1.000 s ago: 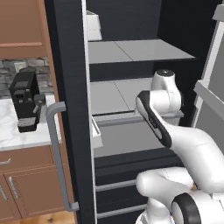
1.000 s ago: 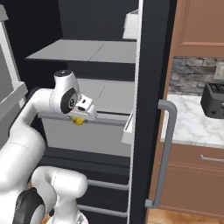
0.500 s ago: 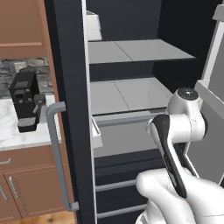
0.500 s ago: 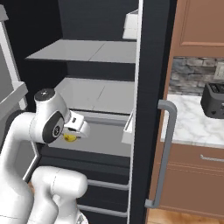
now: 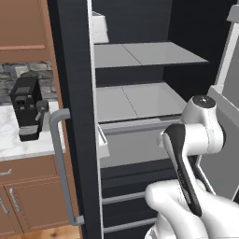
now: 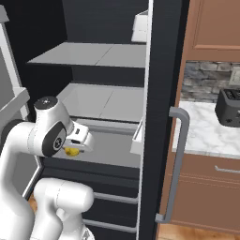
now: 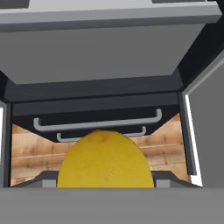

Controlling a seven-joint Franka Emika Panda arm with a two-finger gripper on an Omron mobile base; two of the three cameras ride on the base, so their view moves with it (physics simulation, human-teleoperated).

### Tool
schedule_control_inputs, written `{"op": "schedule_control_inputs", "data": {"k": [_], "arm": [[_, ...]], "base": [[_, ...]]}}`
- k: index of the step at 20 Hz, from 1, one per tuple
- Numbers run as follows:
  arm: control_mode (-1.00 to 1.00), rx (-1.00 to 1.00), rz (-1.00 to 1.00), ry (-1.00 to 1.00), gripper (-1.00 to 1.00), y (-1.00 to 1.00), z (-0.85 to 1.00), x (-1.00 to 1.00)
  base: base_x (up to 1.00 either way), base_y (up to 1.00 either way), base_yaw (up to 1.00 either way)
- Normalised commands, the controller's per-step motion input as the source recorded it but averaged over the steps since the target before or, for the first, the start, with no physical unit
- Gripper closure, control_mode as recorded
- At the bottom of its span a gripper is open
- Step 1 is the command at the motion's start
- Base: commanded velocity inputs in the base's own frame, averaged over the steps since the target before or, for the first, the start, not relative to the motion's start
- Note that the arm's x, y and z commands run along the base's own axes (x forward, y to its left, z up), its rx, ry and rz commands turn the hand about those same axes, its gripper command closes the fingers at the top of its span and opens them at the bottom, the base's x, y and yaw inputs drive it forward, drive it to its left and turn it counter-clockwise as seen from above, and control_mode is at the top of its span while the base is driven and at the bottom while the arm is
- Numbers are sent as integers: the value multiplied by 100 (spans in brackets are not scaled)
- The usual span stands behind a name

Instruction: Place the cold items (broccoli and lemon) from the fridge in one tupperware on the dining counter. Place the warm items (kebab skewer and hot dog) in the stove area in another tupperware.

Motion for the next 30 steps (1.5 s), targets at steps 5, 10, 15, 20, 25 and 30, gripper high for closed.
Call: {"op": "schedule_control_inputs", "data": {"k": [5,10,15,20,25,30], "arm": [[100,0,0,0,100,0,0,-3],[100,0,0,0,100,0,0,0],[100,0,0,0,100,0,0,0],[100,0,0,0,100,0,0,0],[100,0,0,0,100,0,0,0],[100,0,0,0,100,0,0,0]], "base": [[-26,0,0],[-100,0,-4],[-100,9,-14],[-100,36,-42],[-98,44,-64],[-44,11,-85]]}}
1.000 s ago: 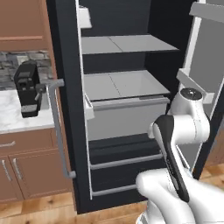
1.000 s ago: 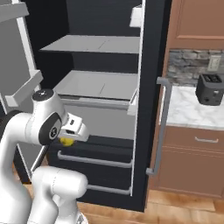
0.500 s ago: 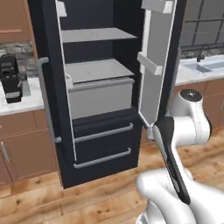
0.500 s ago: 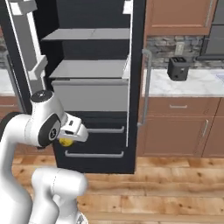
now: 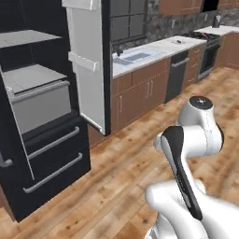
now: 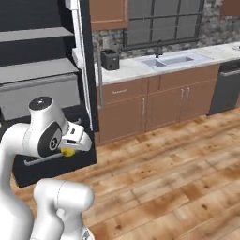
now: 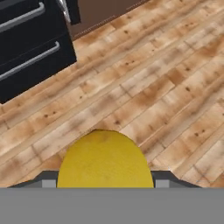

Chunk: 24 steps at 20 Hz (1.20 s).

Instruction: Place the cold items (broccoli and lemon) from the fridge in one tupperware on the dining counter. Place the warm items (kebab skewer and hot dog) in the stove area in another tupperware.

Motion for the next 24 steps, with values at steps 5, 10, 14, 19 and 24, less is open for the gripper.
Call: {"op": "schedule_control_inputs", "data": {"k": [5,10,14,19,24], "arm": [[100,0,0,0,100,0,0,0],[100,0,0,0,100,0,0,0],[100,0,0,0,100,0,0,0],[100,0,0,0,100,0,0,0],[100,0,0,0,100,0,0,0]], "base": [[-7,0,-93],[0,0,-100],[0,-3,-95],[-1,-72,-67],[45,-100,-7]]}}
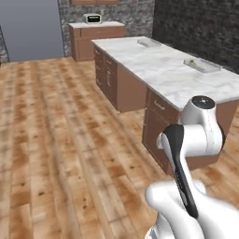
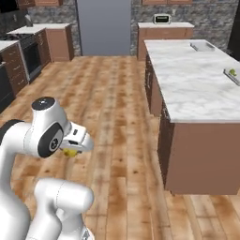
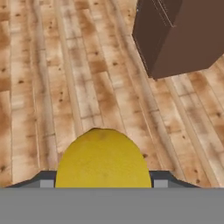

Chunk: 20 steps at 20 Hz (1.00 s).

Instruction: Place the cold items (broccoli and lemon) from the fridge in one tupperware on the dining counter. Place the warm items (kebab skewer and hot dog) in the stove area in another tupperware.

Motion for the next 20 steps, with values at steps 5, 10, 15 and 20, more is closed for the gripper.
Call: {"op": "schedule_control_inputs", "data": {"k": [5,10,15,20], "arm": [[100,0,0,0,100,0,0,0],[100,0,0,0,100,0,0,0],[100,0,0,0,100,0,0,0],[100,0,0,0,100,0,0,0]], "base": [[59,-100,0],[54,-100,-2],[60,-100,0],[68,-100,0]]}}
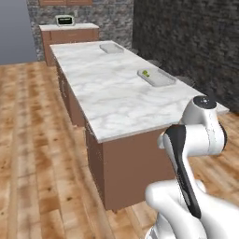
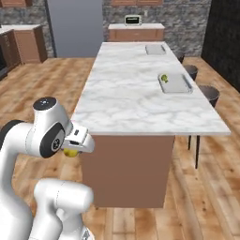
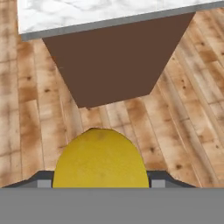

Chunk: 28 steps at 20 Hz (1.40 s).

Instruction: Place the cold items (broccoli and lemon) from the fridge in one tupperware on the dining counter. Place the warm items (kebab skewer and hot dog) in the stove area in another tupperware.

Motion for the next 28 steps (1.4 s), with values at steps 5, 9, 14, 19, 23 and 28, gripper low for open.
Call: {"op": "schedule_control_inputs", "data": {"k": [5,9,14,19,23,28], "arm": [[100,0,0,0,100,0,0,0],[100,0,0,0,100,0,0,0],[100,0,0,0,100,0,0,0],[100,0,0,0,100,0,0,0],[100,0,0,0,100,0,0,0],[100,0,0,0,100,0,0,0]], "base": [[61,-100,0],[56,-100,0],[54,-100,19],[43,-100,36],[28,-100,43],[7,-100,43]]}}
